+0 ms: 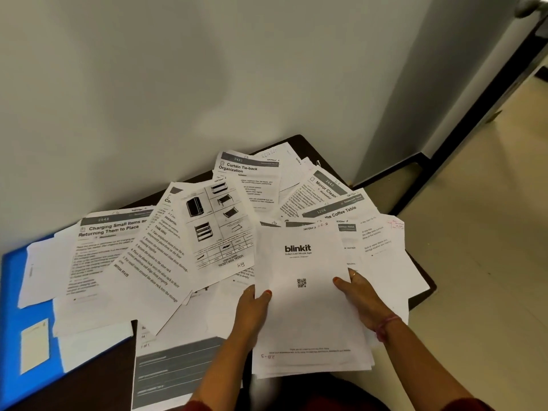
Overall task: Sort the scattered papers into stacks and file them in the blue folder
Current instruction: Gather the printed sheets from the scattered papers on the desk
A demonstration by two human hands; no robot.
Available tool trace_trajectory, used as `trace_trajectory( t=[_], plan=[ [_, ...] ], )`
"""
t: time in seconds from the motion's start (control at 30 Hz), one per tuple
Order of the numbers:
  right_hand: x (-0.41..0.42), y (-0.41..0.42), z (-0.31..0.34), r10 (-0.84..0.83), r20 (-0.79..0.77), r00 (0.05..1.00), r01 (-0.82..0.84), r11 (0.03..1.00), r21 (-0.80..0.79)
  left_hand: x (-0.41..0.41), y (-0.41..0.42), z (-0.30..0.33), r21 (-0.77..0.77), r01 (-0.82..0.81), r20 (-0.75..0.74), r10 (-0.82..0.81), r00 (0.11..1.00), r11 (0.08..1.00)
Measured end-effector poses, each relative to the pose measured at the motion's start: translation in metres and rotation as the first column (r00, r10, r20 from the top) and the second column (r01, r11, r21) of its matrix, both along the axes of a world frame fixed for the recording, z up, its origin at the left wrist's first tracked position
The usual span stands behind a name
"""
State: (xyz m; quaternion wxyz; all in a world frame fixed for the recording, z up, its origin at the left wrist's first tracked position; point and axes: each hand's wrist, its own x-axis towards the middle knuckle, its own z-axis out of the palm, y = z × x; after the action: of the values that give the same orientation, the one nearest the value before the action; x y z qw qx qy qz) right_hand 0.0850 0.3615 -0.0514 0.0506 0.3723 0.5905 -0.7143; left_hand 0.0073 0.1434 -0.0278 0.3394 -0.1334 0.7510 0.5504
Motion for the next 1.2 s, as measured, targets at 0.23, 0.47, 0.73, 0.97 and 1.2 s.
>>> trace_trajectory(
  t=[0.23, 0.47, 0.73, 0.97, 1.2],
  plan=[
    [0.003, 0.022, -0.004, -0.018, 0.005, 1.0, 0.018, 1.0, 0.012, 0.002, 0.019, -0.006, 0.054, -0.09, 0.113, 0.083, 0.99, 0.994],
    [0.0, 0.036, -0.007, -0.027, 0.011, 1.0, 0.027, 1.0, -0.005, 0.008, 0.031, -0.009, 0.009, -0.059, 0.048, 0.058, 0.997, 0.998],
    [0.005, 0.06, -0.007, -0.069, -0.01, 0.998, 0.069, 0.998, 0.003, 0.021, 0.051, -0.01, -0.237, -0.023, -0.186, -0.022, 0.982, 0.971],
    [0.007, 0.084, 0.001, -0.158, -0.011, 0.987, 0.158, 0.987, -0.003, 0.023, 0.054, -0.015, -0.261, 0.022, -0.185, -0.072, 0.98, 0.965],
    [0.005, 0.093, 0.002, -0.23, -0.01, 0.973, 0.229, 0.973, -0.022, 0.027, 0.057, -0.018, -0.225, 0.085, -0.178, -0.126, 0.976, 0.971]
  ],
)
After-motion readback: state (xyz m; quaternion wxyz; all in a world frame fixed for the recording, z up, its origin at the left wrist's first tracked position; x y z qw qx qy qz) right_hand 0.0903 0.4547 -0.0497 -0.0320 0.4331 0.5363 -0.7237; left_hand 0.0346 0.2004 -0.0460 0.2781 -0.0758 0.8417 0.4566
